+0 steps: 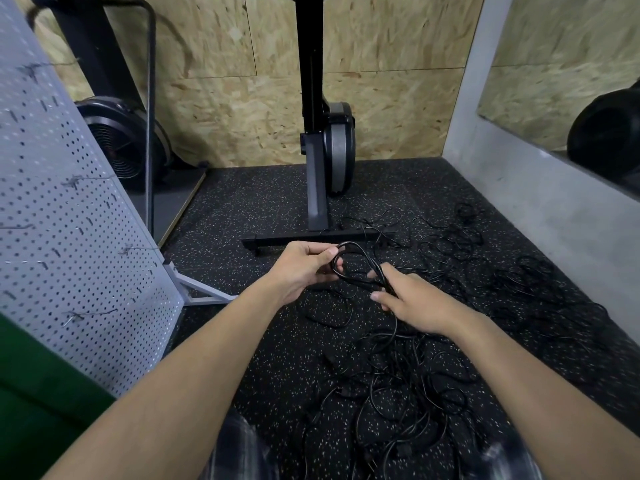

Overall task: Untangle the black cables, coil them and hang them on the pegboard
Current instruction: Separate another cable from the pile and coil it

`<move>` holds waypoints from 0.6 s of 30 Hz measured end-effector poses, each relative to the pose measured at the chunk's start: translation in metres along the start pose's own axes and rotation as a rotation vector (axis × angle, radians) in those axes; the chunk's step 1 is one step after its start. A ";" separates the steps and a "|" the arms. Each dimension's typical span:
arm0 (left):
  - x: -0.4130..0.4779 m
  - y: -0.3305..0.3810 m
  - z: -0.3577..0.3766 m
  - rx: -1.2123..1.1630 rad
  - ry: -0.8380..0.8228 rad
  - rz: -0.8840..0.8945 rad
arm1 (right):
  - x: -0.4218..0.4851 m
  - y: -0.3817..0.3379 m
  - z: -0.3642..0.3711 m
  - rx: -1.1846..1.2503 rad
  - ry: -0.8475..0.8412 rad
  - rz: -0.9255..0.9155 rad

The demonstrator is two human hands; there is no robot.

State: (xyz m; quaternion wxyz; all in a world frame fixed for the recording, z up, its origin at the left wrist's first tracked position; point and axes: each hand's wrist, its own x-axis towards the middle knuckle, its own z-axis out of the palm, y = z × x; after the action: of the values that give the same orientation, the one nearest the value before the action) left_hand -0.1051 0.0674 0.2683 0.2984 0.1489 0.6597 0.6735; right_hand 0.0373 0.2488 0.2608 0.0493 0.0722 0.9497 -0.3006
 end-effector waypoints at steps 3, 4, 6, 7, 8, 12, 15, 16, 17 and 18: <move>-0.001 -0.001 0.001 -0.043 -0.043 -0.023 | 0.003 0.001 0.000 -0.071 0.011 -0.002; -0.001 -0.001 0.002 -0.054 -0.049 -0.034 | 0.003 0.001 0.000 -0.049 0.010 0.010; -0.002 -0.003 0.005 -0.094 -0.033 -0.079 | 0.002 0.000 -0.002 0.042 0.028 0.035; -0.003 -0.006 0.006 -0.110 -0.031 -0.110 | 0.002 -0.001 -0.003 0.095 0.056 0.044; -0.001 -0.009 0.007 -0.102 -0.047 -0.142 | 0.001 -0.002 -0.004 0.144 0.101 0.055; -0.007 -0.024 0.016 0.408 -0.318 -0.114 | 0.007 -0.001 -0.010 0.307 0.287 0.116; -0.009 -0.034 0.027 1.008 -0.522 0.033 | 0.012 0.005 -0.009 0.481 0.311 0.132; -0.007 -0.038 0.028 1.112 -0.546 0.082 | 0.013 0.007 -0.008 0.510 0.319 0.137; -0.005 -0.042 0.028 1.170 -0.541 0.127 | 0.013 0.008 -0.007 0.526 0.333 0.147; -0.003 -0.045 0.027 1.179 -0.510 0.155 | 0.013 0.009 -0.008 0.538 0.355 0.163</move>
State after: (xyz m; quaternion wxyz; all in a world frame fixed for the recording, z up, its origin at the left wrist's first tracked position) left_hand -0.0780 0.0849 0.2268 0.2643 0.4904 0.8146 0.1613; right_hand 0.0256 0.2616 0.2604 -0.1141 0.2096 0.8211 -0.5185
